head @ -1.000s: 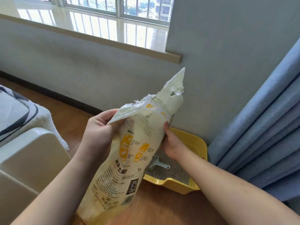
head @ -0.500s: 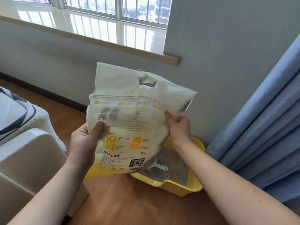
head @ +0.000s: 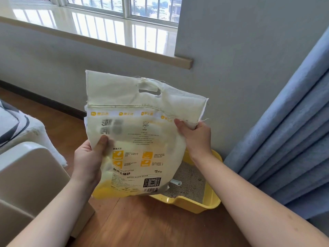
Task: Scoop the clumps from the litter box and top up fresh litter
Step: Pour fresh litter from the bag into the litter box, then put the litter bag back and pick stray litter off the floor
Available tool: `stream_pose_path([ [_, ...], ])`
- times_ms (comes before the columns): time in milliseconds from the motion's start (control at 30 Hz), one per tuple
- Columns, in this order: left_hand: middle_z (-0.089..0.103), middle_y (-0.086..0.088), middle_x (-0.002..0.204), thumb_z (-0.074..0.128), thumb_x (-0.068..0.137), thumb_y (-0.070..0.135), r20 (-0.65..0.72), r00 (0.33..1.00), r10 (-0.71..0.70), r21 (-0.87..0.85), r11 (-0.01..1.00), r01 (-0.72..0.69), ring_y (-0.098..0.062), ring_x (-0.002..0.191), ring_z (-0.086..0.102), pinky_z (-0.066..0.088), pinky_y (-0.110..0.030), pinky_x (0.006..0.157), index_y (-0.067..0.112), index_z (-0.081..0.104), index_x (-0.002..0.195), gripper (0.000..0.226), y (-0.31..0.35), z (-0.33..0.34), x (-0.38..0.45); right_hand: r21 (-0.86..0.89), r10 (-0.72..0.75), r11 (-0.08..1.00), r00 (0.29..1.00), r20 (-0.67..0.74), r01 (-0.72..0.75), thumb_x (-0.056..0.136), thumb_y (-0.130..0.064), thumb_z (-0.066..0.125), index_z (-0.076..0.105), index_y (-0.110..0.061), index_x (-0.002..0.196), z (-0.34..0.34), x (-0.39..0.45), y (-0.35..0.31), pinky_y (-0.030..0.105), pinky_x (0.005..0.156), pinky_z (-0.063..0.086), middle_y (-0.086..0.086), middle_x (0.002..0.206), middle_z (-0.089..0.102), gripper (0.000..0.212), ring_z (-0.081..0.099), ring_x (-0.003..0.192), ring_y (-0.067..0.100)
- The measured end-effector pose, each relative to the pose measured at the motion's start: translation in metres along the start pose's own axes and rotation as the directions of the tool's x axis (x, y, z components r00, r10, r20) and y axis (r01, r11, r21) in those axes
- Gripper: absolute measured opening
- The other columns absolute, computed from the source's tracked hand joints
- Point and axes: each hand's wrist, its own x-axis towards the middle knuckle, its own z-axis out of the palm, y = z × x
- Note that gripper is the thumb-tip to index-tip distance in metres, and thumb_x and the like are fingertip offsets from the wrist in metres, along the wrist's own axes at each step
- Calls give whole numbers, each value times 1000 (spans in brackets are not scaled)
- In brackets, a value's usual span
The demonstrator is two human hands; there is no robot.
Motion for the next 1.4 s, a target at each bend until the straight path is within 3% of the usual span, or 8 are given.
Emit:
stream_pose_path([
  [233, 76, -1, 81, 64, 92, 22, 14, 1000, 3, 241, 971, -7, -18, 73, 71, 58, -30, 62, 11, 70, 94, 13, 14, -5, -13, 10, 12, 1000, 1000, 5, -12, 77, -14, 80, 74, -11, 90, -7, 0, -9, 26, 64, 56, 0, 86, 76, 14, 73, 80, 14],
  [367, 76, -5, 87, 71, 84, 43, -9, 999, -45, 376, 926, 45, -28, 85, 72, 57, -48, 80, 15, 74, 89, 28, 52, 1, -31, 34, 91, 995, 995, -32, -89, 78, -11, 78, 73, -18, 85, -1, -9, -45, 24, 63, 55, -3, 84, 76, 11, 72, 80, 11],
  [500, 76, 4, 85, 63, 91, 39, -59, 998, -21, 415, 909, 44, -15, 85, 70, 54, -47, 87, 18, 72, 89, 23, 101, 15, -54, -8, 135, 991, 988, 72, -135, 78, -6, 76, 74, -17, 90, 9, -17, -116, 33, 76, 58, 0, 93, 76, 16, 71, 92, 18],
  [633, 76, 5, 81, 62, 91, 35, -79, 997, -26, 378, 924, 54, -9, 77, 71, 55, -39, 82, 15, 70, 98, 23, 183, 41, -74, -48, 140, 990, 982, 127, -135, 81, -6, 73, 72, -14, 100, 4, -21, -207, 28, 80, 56, -2, 98, 75, 20, 70, 97, 15],
  [933, 75, 3, 75, 65, 91, 24, -75, 997, -21, 418, 907, 50, -17, 75, 71, 57, -27, 68, 13, 72, 81, 16, 391, 72, -114, -15, 190, 982, 976, 110, -189, 74, -1, 76, 73, -8, 93, 9, -48, -412, 27, 74, 56, 2, 93, 76, 20, 72, 90, 18],
  [1167, 77, -5, 81, 74, 85, 23, -34, 998, -59, 450, 890, 68, -28, 83, 73, 55, -55, 85, 19, 78, 79, 7, 522, 58, -151, 47, 158, 986, 984, 84, -162, 71, -1, 77, 72, -5, 93, 29, -84, -534, 21, 67, 55, 1, 87, 76, 24, 72, 82, 15],
  [1233, 77, -5, 80, 75, 84, 20, -22, 999, -29, 471, 881, 36, -27, 82, 73, 56, -52, 84, 16, 78, 78, 8, 563, 54, -168, 73, 135, 987, 986, 92, -142, 69, -1, 78, 71, -2, 97, 37, -96, -572, 19, 66, 54, -1, 85, 76, 28, 72, 81, 14],
  [1400, 73, 15, 67, 77, 79, 7, -20, 992, 125, 493, 864, -99, 4, 64, 67, 48, -16, 62, 21, 74, 77, 14, 675, 48, -218, 105, 21, 994, 989, 144, -37, 67, -3, 81, 71, 0, 100, 53, -130, -669, 17, 66, 54, -2, 86, 76, 35, 71, 78, 11],
])
